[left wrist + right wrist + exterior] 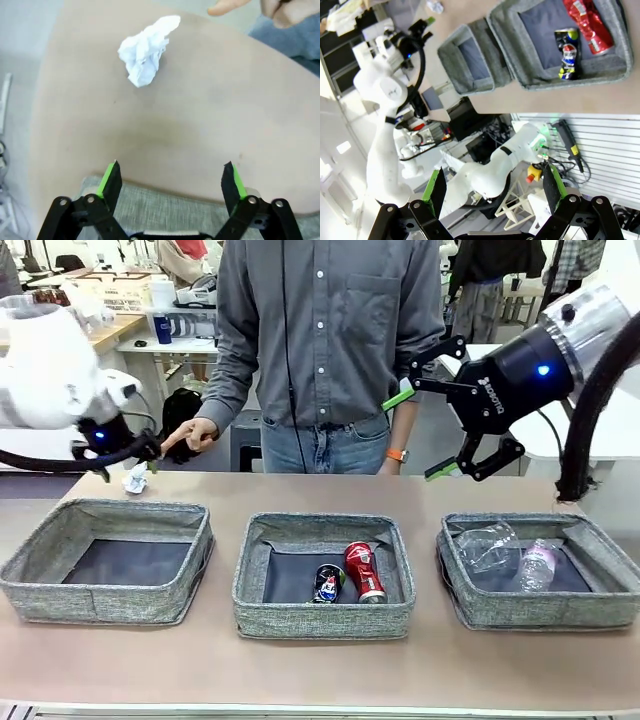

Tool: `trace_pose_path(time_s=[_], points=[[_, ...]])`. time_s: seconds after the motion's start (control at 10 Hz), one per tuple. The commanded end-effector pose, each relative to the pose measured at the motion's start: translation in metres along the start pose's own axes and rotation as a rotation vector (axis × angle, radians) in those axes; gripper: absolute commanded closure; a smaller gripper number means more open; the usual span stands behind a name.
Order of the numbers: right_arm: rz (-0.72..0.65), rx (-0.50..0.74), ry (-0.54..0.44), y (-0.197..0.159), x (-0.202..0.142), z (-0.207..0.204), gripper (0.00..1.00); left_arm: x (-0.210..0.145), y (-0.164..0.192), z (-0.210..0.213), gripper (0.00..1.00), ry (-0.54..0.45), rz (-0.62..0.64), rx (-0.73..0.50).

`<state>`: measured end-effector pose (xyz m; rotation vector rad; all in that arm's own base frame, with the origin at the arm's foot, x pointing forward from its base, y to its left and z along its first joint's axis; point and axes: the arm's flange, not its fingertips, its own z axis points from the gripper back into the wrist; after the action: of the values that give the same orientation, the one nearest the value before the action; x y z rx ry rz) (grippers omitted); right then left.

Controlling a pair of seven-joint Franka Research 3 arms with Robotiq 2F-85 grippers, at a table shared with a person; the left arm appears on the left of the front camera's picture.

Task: Sort the waste into the appropriate baskets.
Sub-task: Pick up the waste item pointed out by the person.

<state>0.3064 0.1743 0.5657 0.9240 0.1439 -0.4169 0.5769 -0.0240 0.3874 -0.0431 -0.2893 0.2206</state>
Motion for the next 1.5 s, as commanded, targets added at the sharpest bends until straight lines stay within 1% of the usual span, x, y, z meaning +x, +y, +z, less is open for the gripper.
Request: trace_pose_path(time_s=[0.0, 0.1, 0.3, 0.6, 0.8, 0.9, 1.1, 1.2, 1.3, 1.4], points=[[0.025, 0.001, 0.006, 0.000, 0.002, 0.000, 0.00, 0.028, -0.008, -0.023, 0.00, 0.009, -0.022, 0.009], [0.025, 0.001, 0.006, 0.000, 0.002, 0.000, 0.00, 0.038, -0.008, -0.032, 0.00, -0.019, -0.020, -0.008], [0.025, 0.001, 0.006, 0.000, 0.002, 0.000, 0.00, 0.053, -0.005, -0.044, 0.00, -0.059, -0.004, 0.028], [0.025, 0.001, 0.006, 0.000, 0.002, 0.000, 0.00, 0.075, -0.001, -0.061, 0.00, -0.014, -0.009, 0.087], [0.025, 0.001, 0.006, 0.000, 0.002, 0.000, 0.00, 0.088, 0.003, -0.076, 0.00, -0.012, 0.020, 0.067], [0.025, 0.001, 0.006, 0.000, 0.002, 0.000, 0.00, 0.094, 0.006, -0.085, 0.00, -0.007, 0.035, 0.029], [0.025, 0.001, 0.006, 0.000, 0.002, 0.000, 0.00, 0.096, 0.011, -0.092, 0.00, 0.009, 0.030, 0.061], [0.025, 0.001, 0.006, 0.000, 0.002, 0.000, 0.00, 0.094, 0.012, -0.090, 0.41, 0.013, 0.000, 0.082], [0.025, 0.001, 0.006, 0.000, 0.002, 0.000, 0.00, 0.091, 0.014, -0.088, 0.59, 0.031, -0.019, 0.079], [0.025, 0.001, 0.006, 0.000, 0.002, 0.000, 0.00, 0.091, 0.016, -0.089, 1.00, 0.019, -0.015, 0.084]])
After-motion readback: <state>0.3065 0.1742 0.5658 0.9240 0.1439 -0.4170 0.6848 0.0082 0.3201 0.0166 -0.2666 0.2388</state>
